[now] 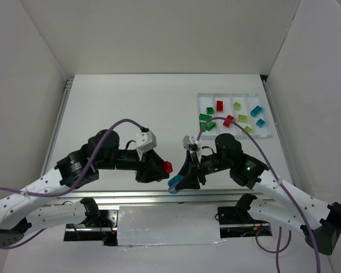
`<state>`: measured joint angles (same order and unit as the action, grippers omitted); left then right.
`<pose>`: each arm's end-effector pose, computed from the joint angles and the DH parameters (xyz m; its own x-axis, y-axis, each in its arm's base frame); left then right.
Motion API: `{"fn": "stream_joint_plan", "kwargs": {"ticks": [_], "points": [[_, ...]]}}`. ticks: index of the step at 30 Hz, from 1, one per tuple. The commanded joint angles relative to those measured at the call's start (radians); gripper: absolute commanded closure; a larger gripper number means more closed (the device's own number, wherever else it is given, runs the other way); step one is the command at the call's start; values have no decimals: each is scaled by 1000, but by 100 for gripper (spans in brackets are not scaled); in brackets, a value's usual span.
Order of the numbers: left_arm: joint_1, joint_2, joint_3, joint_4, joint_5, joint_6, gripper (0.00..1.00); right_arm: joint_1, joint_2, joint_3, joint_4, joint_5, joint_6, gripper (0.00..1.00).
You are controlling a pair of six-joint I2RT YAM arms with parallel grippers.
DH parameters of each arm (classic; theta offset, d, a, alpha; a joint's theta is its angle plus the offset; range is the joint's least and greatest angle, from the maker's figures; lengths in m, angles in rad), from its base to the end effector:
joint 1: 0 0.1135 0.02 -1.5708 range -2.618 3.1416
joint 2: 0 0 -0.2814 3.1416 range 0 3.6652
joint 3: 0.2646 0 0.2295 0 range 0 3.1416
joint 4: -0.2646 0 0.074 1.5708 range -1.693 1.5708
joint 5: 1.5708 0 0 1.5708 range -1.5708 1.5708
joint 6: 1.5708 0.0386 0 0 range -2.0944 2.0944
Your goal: Sort the legos into containers by color
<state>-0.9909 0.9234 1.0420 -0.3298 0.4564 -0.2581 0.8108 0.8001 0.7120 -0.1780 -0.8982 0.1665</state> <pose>0.0786 -0.1510 0.4010 -0.3630 0.1360 -0.9218 0.9250 0.1718 -0.3389 0.0777 0.1255 0.3299 -0.3397 -0.2075 -0.9174 -0.9280 -0.0846 0.3628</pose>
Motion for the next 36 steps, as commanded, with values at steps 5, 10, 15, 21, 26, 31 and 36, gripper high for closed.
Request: {"fn": "stream_joint_plan", "kwargs": {"ticks": [5, 10, 15, 21, 26, 31, 36], "points": [[3, -107, 98, -78, -177, 37, 100, -2, 74, -14, 11, 78, -13, 100], [5, -123, 104, -172, -482, -44, 100, -79, 95, 30, -24, 660, 172, 100], [5, -103, 72, -301, -680, -90, 100, -467, 319, 197, -187, 697, 324, 100], [6, -223, -71, -224, -631, -66, 100, -840, 678, 476, -210, 930, 494, 100], [9, -313, -157, -215, -617, -92, 100, -958, 977, 839, -274, 1073, 579, 100], [8, -299, -181, -227, -664, -96, 100, -1013, 1180, 1096, -366, 1168, 591, 100], [9, -198, -166, -242, -613, -67, 100, -1030, 1329, 1263, -414, 1216, 573, 98]]}}
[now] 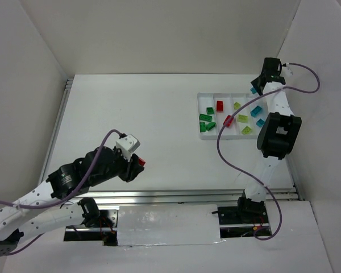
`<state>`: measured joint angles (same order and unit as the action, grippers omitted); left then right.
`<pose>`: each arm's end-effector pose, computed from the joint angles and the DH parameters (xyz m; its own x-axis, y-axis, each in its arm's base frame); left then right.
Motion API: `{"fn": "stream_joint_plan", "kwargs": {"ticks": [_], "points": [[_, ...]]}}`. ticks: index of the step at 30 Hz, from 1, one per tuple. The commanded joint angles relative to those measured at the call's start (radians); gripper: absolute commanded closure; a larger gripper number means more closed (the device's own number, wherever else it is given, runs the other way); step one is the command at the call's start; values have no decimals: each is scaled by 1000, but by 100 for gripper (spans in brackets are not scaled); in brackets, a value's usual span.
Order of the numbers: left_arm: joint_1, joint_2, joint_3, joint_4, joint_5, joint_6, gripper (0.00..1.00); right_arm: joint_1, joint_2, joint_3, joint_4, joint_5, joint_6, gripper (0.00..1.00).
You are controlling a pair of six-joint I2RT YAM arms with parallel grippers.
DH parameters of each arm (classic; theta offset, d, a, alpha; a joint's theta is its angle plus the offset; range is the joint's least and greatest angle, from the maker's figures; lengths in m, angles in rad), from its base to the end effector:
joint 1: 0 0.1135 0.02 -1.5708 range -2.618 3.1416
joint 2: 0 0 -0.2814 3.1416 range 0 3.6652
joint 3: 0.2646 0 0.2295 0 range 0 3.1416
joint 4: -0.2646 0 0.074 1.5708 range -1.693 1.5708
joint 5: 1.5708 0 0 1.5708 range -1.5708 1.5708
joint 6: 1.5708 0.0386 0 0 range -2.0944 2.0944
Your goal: Sort the legos into containers by color
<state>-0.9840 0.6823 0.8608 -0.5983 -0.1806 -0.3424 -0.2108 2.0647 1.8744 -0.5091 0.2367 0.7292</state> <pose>0.0673 -0.0887 0.3437 -0.4571 0.0910 -0.8847 0.6103 0.7557 -0.2376 0.4554 -0.1067 0.3065 -0.2170 0.7088 -0.6712 0.7020 0.5911 0.3973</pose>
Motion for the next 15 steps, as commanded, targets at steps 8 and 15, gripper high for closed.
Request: {"fn": "stream_joint_plan", "kwargs": {"ticks": [8, 15], "points": [[2, -3, 0, 43, 38, 19, 100, -36, 152, 166, -101, 72, 4, 95], [4, -1, 1, 40, 50, 25, 100, -67, 193, 169, -124, 21, -5, 80]]}}
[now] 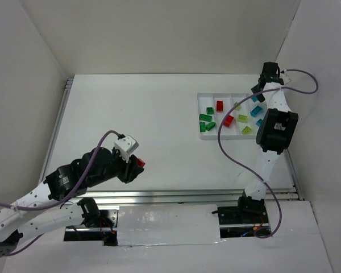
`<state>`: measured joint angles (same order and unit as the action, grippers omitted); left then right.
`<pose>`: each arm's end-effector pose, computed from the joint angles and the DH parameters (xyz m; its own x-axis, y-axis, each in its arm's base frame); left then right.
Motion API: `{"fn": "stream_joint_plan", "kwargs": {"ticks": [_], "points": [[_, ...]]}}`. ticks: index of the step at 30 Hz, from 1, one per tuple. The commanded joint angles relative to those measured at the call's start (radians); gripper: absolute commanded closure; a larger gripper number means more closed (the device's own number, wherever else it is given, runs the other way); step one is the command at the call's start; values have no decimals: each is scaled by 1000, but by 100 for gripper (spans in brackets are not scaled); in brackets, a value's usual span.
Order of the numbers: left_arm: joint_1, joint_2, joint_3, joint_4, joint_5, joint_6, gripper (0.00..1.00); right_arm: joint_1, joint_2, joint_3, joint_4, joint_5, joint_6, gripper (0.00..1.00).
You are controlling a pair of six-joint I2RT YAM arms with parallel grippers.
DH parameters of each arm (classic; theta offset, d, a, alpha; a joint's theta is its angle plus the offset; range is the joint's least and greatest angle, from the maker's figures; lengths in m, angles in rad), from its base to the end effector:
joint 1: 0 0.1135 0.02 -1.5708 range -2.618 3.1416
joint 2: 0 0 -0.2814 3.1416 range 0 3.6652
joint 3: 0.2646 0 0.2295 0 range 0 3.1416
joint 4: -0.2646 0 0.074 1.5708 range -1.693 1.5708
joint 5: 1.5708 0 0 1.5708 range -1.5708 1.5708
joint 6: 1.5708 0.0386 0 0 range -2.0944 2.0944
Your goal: Sort the legos into containers by color
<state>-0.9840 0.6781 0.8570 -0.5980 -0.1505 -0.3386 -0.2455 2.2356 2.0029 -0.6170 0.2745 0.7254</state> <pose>0.0661 -0.0889 0.3429 -0.4608 0.0999 -0.8819 0.6302 0.7365 -0.2459 0.4789 -0.1308 0.2588 -0.2748 0.7272 -0.6291 0.7883 0.5450 0.2857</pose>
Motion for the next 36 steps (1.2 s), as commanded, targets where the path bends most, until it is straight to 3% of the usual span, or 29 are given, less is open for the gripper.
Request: {"fn": "stream_joint_plan", "kwargs": {"ticks": [1, 20, 30, 36], "points": [[4, 5, 5, 41, 23, 21, 100, -40, 25, 39, -20, -29, -3, 76], [4, 21, 4, 38, 26, 26, 100, -58, 114, 112, -33, -215, -34, 68], [4, 18, 2, 40, 34, 27, 100, -75, 125, 117, -62, -212, -27, 38], [2, 20, 4, 40, 32, 27, 100, -75, 90, 106, -55, -228, -24, 33]]}}
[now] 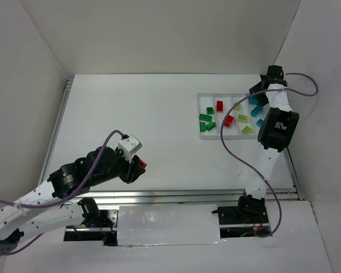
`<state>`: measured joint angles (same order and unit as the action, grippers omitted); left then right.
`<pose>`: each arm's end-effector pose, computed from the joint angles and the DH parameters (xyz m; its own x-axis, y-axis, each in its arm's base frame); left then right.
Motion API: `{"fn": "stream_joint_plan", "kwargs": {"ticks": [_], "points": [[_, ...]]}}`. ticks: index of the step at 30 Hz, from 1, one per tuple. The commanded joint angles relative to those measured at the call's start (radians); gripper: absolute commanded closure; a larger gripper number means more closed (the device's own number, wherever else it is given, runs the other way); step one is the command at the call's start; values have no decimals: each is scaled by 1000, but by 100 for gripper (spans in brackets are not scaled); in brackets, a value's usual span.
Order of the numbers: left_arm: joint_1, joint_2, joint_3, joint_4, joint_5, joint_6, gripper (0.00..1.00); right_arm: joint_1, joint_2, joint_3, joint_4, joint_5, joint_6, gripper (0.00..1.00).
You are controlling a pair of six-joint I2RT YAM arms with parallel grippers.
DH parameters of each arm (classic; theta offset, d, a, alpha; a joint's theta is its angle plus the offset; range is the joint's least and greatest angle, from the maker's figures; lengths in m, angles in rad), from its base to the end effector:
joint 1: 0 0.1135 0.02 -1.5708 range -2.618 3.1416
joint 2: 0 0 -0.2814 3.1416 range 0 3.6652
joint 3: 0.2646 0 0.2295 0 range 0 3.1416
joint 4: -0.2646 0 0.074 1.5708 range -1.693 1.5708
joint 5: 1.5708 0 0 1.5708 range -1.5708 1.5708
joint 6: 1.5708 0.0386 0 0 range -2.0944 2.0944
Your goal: Sort the legos into containers by color
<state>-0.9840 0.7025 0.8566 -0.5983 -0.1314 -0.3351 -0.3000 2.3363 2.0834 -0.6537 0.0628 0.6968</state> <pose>0.0686 -0.0940 0.3404 -0.4746 0.1250 -0.8713 0.6395 0.7291 -0.2438 0.4902 -0.1542 0.2305 -0.3639 0.7830 -0.5045 0.7373 0.5731 0.3577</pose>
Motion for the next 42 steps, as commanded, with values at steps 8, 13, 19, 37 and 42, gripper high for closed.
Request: {"fn": "stream_joint_plan", "kwargs": {"ticks": [8, 13, 19, 37, 42], "points": [[4, -15, 5, 40, -16, 13, 100, 9, -185, -93, 43, -58, 17, 33], [51, -29, 5, 70, 54, 11, 100, 61, -395, -313, 141, -133, 1, 22], [153, -49, 19, 164, 270, -11, 100, 225, -805, -714, 290, -308, -103, 1], [156, -121, -36, 733, 606, -441, 100, 998, -1514, -1444, 1182, -811, 44, 2], [156, -126, -85, 801, 590, -501, 100, 1206, -1494, -1453, 1284, -707, 44, 5]]}}
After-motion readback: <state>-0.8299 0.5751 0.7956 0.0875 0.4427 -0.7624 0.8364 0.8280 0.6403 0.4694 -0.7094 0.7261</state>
